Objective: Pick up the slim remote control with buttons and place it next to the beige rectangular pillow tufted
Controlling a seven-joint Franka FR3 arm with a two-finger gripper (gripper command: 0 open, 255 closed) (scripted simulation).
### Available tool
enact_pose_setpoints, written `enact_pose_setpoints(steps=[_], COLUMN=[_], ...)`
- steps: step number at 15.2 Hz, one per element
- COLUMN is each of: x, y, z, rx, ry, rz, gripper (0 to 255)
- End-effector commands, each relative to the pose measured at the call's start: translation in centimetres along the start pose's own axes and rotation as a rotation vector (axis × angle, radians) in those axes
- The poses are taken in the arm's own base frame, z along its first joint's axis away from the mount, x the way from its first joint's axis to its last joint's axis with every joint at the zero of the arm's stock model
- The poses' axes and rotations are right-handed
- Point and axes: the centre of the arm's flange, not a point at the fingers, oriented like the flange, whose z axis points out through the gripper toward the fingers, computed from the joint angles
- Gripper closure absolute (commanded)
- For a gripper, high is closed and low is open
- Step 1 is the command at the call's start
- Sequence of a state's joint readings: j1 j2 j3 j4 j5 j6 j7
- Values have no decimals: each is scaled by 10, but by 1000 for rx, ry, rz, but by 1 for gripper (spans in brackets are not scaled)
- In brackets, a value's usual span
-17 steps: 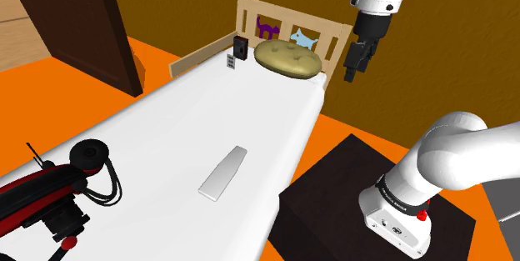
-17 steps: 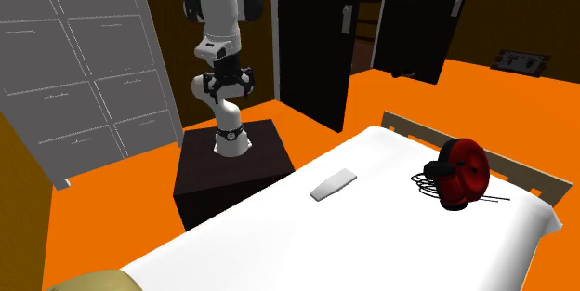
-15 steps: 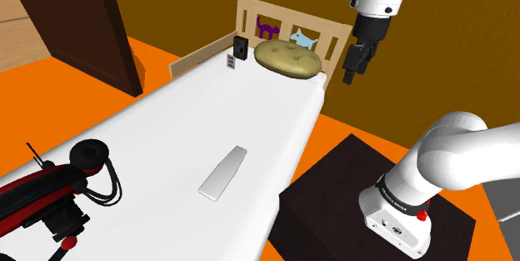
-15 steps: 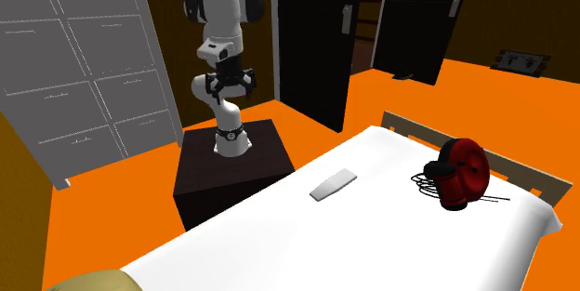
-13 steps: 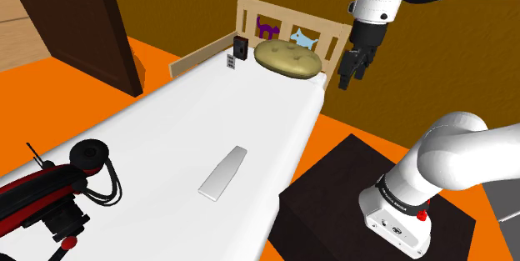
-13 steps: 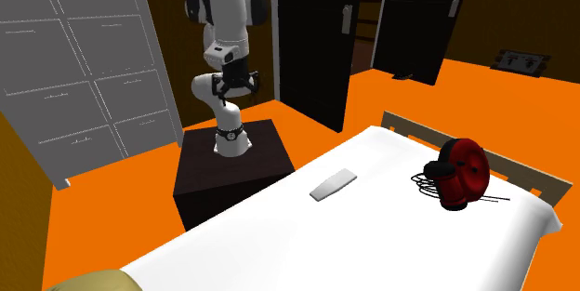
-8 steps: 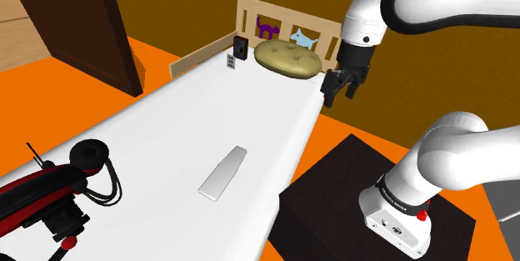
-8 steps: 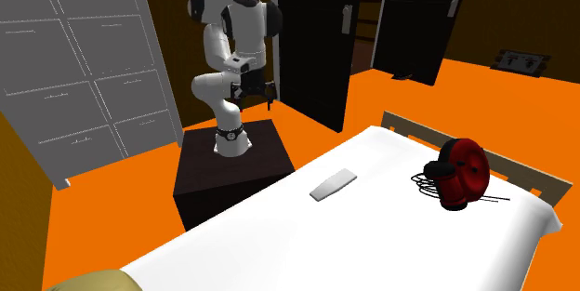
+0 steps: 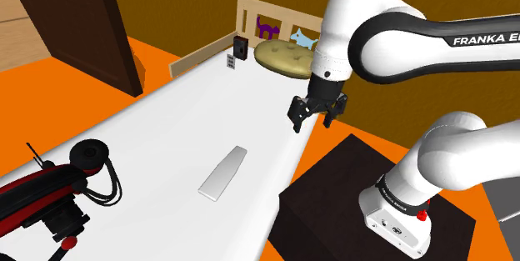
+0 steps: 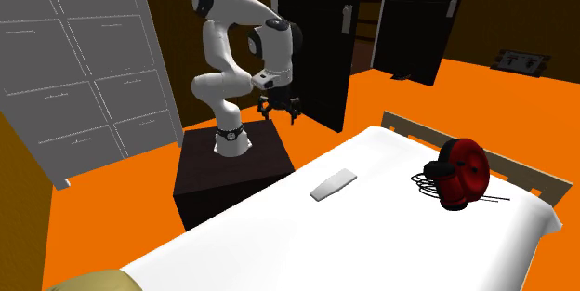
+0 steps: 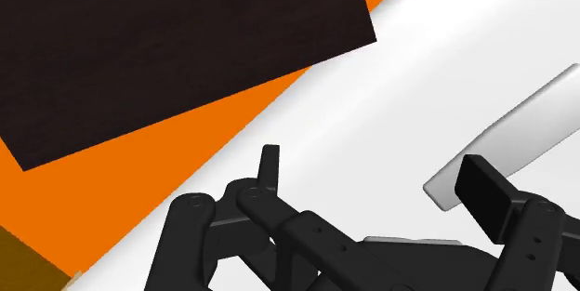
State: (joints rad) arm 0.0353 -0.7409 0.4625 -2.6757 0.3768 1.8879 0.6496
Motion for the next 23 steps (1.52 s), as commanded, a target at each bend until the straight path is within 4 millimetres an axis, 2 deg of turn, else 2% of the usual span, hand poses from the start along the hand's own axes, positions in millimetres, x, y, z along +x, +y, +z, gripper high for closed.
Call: enact_pose_setpoints(steps=[1,10,19,21,23], x=[-1,4,41,53,54], y=[-20,-113,-201,-219,-221], z=[18,87,154,168,174], rx=[8,31,54,59,59], ry=[8,41,73,81,81], rz=[75,384,693,762,768], gripper=[0,0,0,0,0])
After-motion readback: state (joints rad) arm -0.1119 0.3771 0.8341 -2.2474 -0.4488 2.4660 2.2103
